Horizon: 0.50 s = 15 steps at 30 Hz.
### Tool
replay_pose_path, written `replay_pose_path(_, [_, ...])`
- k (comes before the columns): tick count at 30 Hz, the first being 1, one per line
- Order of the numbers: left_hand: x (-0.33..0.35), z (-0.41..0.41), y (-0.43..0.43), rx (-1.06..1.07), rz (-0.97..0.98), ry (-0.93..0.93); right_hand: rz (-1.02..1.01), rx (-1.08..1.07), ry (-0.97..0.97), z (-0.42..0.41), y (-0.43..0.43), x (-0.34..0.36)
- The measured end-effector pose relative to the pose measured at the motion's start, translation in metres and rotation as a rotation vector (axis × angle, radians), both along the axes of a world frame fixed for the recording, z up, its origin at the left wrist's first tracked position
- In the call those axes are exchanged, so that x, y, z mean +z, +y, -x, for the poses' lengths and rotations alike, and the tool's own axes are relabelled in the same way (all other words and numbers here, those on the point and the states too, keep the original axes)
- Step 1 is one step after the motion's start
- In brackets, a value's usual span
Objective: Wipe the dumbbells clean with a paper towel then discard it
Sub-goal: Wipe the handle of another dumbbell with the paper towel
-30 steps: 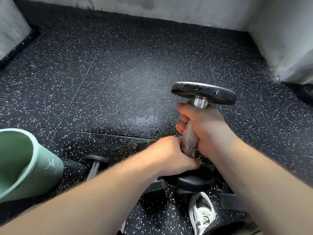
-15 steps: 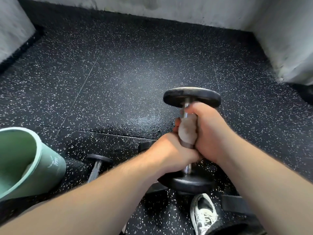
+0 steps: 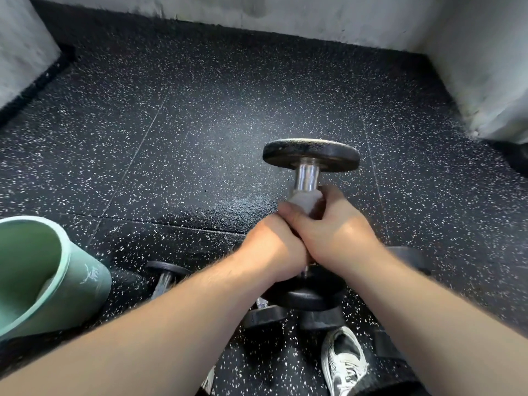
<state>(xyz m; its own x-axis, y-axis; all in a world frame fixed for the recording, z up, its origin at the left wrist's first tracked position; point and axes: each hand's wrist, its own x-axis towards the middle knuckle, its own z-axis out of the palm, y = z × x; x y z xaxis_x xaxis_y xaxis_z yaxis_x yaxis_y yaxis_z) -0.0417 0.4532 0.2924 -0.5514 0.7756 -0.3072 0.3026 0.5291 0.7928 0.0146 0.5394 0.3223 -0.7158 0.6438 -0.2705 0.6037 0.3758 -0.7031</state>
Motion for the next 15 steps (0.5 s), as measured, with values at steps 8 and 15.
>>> replay_pose_path(8, [-0.003, 0.0, -0.001, 0.293, 0.013, -0.11, 0.04, -0.068, 0.088, -0.002, -0.003, -0.001])
replay_pose_path(15, [0.003, -0.001, -0.006, 0.131, 0.117, 0.016, 0.324, -0.183, 0.339, 0.001, -0.009, -0.012])
